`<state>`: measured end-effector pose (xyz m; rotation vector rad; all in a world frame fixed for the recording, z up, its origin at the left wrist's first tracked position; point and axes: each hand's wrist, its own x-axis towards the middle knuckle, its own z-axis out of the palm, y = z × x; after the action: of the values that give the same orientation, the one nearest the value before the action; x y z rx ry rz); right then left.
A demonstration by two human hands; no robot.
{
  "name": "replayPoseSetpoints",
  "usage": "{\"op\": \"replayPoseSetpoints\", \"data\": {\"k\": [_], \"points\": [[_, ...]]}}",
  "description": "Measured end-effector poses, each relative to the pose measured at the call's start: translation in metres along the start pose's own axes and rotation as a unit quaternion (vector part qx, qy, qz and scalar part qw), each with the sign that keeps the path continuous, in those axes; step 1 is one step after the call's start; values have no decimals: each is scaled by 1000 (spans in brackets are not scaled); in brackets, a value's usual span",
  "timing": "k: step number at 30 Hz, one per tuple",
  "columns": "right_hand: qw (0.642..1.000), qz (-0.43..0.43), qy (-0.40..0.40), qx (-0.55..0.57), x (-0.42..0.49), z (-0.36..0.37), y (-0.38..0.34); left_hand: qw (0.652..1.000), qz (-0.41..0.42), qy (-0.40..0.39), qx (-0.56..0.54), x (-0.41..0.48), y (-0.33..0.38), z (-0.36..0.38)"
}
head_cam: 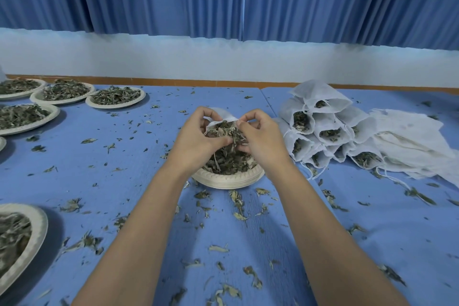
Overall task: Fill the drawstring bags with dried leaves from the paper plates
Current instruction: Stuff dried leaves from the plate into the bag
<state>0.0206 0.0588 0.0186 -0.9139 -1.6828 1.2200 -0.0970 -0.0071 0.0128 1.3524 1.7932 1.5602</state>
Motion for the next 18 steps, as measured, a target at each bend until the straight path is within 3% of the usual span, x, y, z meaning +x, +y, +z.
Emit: {"op": "replayPoseSetpoints", "data": {"k": [5, 9, 13, 18], "points": [[997, -43, -26, -57, -2, 3, -5, 995, -11, 94, -2, 3, -3, 2], [973, -104, -44, -199, -3, 6, -6, 979, -28, 196, 52, 7, -6, 8], [981, -59, -75, -169, -5, 6, -11, 967, -13, 249, 60, 6, -5, 13], [992, -25, -68, -108, -4, 4, -12, 968, 13, 236, 80, 6, -3, 18]]}}
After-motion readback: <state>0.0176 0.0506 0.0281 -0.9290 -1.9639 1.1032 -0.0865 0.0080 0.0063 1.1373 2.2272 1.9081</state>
